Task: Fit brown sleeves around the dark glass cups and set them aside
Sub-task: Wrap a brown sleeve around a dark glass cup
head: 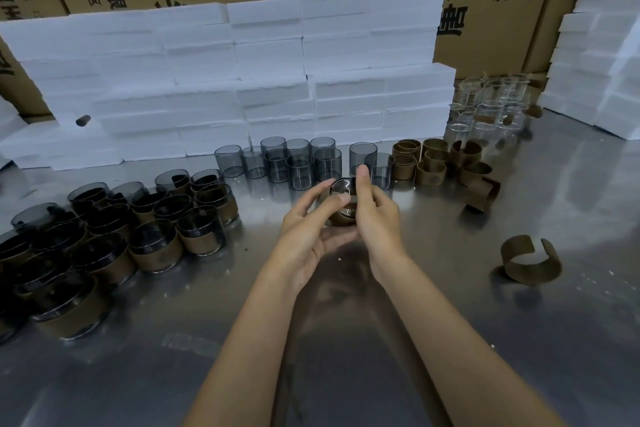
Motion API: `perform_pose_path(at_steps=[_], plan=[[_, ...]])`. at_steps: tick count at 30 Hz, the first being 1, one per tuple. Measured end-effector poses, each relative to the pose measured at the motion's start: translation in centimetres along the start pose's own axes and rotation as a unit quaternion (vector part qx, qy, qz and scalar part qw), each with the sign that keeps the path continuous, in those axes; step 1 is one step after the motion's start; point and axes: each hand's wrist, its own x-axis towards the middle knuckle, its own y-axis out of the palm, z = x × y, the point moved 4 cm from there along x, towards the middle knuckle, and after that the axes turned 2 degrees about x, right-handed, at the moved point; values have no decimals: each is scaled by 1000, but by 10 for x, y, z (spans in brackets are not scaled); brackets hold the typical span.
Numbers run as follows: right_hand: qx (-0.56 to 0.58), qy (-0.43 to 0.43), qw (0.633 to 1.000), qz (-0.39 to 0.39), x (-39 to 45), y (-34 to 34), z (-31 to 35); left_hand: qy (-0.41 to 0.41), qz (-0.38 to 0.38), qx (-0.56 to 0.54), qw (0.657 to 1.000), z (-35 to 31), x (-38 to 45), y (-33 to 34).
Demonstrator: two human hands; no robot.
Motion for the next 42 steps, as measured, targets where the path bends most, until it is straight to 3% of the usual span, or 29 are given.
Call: perform_pose_path(at_steps=[6,9,13,16,18,23,42], plan=[[-28,-55,998,-11,-4,4,2,-1,-21,114,993,-4,2,-1],[-37,-106,994,-5,-16,11,5,28,-136,136,981,-8,5,-13],[-62,-131,985,91,-29,29,3,42,-196,-8,980,-10,3,-24],[12,-36,994,99,-27,30,7,34,-188,-81,978,-12,2,-27],[93,54,990,86,-21,22,11,21,-170,-52,984,-14,2,-23],[161,140,976,50,-17,9,7,25,-135,56,989,-9,0,-1],[119,138,982,42,-21,8,9,75,-147,105,981,-9,-10,8]])
